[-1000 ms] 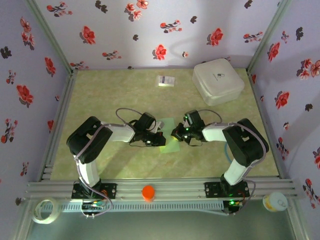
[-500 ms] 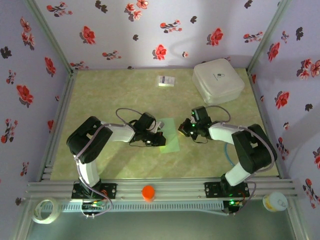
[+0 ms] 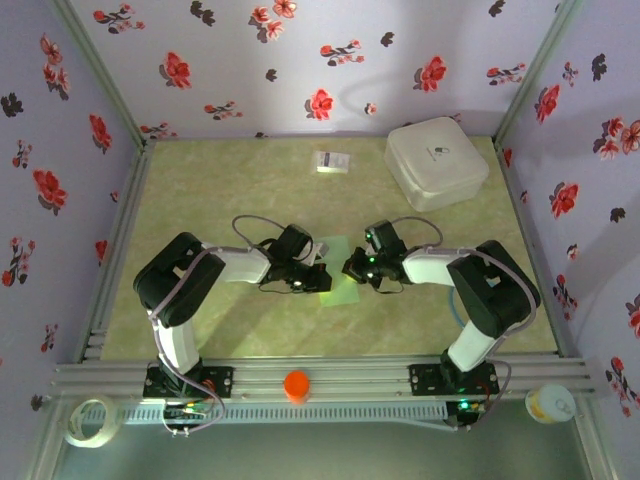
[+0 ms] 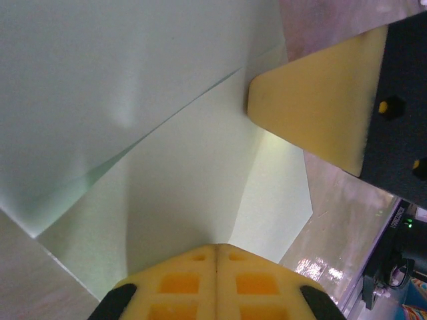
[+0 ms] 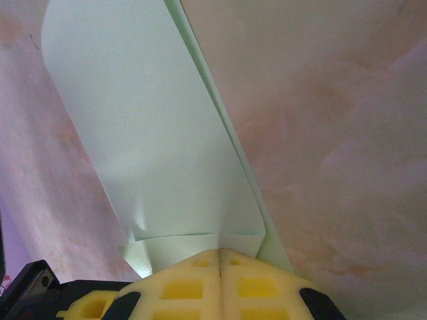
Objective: Fold a paper plane with a square sheet of paper (pick it up from the middle)
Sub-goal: Fold the triangle a second time at the center of the table.
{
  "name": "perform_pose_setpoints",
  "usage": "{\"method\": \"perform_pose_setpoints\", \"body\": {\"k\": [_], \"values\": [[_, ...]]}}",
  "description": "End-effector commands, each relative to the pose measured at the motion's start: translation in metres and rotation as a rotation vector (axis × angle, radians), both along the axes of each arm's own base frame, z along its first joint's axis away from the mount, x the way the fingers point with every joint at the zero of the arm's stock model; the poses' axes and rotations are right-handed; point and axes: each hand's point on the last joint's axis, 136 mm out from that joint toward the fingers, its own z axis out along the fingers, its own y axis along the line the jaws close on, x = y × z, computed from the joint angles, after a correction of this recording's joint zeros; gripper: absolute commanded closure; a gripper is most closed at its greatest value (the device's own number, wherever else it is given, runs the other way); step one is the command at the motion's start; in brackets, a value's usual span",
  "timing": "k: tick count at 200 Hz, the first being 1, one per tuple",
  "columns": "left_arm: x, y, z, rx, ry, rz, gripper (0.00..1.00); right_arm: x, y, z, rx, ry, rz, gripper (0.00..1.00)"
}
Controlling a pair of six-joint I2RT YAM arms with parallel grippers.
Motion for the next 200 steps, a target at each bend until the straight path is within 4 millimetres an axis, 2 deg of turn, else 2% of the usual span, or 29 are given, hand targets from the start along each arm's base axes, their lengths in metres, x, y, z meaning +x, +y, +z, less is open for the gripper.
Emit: {"method": "perform_pose_setpoints", "body": {"k": [1, 21, 42, 66, 100, 112, 143, 200], "values": [[-0.006, 0.008, 0.004, 0.047, 0.018, 0.004, 0.98, -0.01, -0.018, -0.025, -0.073, 0.059, -0.044, 1.0], [-0.002, -0.002, 0.026, -0.009, -0.009, -0.011, 0.98, -0.01, -0.017, -0.024, -0.068, 0.056, -0.048, 1.0], [0.002, -0.012, 0.035, -0.049, -0.007, -0.026, 0.98, -0.009, -0.017, -0.023, -0.066, 0.054, -0.049, 1.0], [0.006, -0.021, 0.03, -0.055, 0.014, -0.038, 0.97, -0.01, -0.018, -0.024, -0.067, 0.058, -0.052, 1.0], [0.002, -0.028, 0.01, -0.026, 0.069, -0.063, 0.95, -0.011, -0.017, -0.027, -0.065, 0.064, -0.05, 1.0], [-0.003, -0.026, 0.0, 0.006, 0.092, -0.07, 0.95, -0.011, -0.017, -0.027, -0.064, 0.066, -0.051, 1.0], [-0.016, -0.003, -0.018, 0.089, 0.109, -0.055, 0.95, -0.013, -0.019, -0.029, -0.074, 0.069, -0.05, 1.0], [-0.029, 0.005, -0.008, 0.065, 0.101, -0.076, 0.93, -0.014, -0.023, -0.031, -0.094, 0.068, -0.057, 1.0]]}}
